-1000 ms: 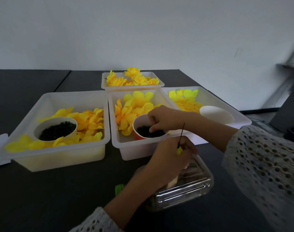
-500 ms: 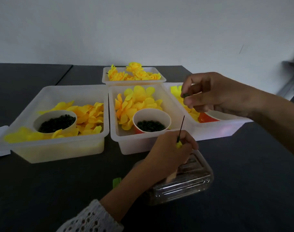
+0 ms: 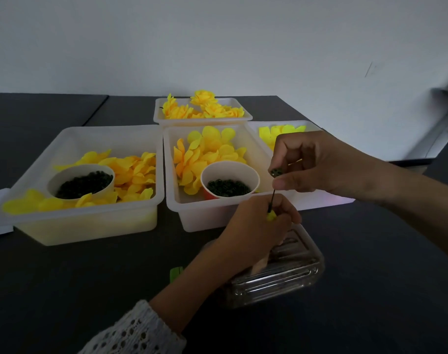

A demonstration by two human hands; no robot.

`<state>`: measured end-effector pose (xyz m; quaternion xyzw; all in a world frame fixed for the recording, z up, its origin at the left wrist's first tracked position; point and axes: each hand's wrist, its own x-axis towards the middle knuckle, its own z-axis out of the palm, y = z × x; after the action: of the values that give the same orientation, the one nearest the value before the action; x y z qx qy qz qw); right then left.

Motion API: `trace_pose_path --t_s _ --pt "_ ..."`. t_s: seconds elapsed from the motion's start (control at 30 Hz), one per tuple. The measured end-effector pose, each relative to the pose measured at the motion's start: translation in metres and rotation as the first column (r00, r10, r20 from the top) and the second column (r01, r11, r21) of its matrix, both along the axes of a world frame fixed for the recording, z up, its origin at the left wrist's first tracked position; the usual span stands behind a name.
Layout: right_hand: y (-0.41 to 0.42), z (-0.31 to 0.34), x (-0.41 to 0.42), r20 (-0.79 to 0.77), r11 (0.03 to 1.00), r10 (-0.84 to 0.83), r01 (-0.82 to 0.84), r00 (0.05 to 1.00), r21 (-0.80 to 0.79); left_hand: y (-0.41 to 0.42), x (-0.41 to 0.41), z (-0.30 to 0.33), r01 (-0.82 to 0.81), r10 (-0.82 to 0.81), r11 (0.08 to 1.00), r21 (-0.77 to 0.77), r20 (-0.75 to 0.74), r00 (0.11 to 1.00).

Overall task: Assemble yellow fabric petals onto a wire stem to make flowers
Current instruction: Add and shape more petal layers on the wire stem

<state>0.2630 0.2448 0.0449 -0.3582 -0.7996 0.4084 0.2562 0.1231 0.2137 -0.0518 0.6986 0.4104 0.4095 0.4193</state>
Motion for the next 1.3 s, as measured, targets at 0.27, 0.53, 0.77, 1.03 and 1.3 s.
trace_pose_path --t_s 0.27,0.53,0.77,1.03,1.3 --pt "0.0 -0.006 0.0 0.078 0.998 0.027 -0.031 0.997 0.053 0.003 0.001 -0.004 -0.013 0.013 1.0 -0.01 0.013 1.0" --pt "-0.004 -0.009 0.0 0.08 0.999 0.026 -0.029 0.996 0.044 0.004 -0.001 -0.006 0.006 -0.007 1.0 0.025 0.043 0.999" --pt "-0.003 -0.025 -0.006 0.122 0.998 0.014 -0.021 0.992 0.054 0.012 -0.006 -0.008 0.04 -0.042 0.996 0.082 0.026 0.999" --pt "0.0 -0.042 -0.007 0.134 0.998 0.027 -0.036 0.991 0.059 0.018 -0.009 -0.017 0.109 -0.113 0.992 0.065 0.073 0.991" --pt "0.002 -0.049 -0.004 0.126 0.998 0.051 -0.056 0.991 0.039 0.011 -0.012 -0.009 0.08 -0.08 0.997 0.005 -0.032 0.996"
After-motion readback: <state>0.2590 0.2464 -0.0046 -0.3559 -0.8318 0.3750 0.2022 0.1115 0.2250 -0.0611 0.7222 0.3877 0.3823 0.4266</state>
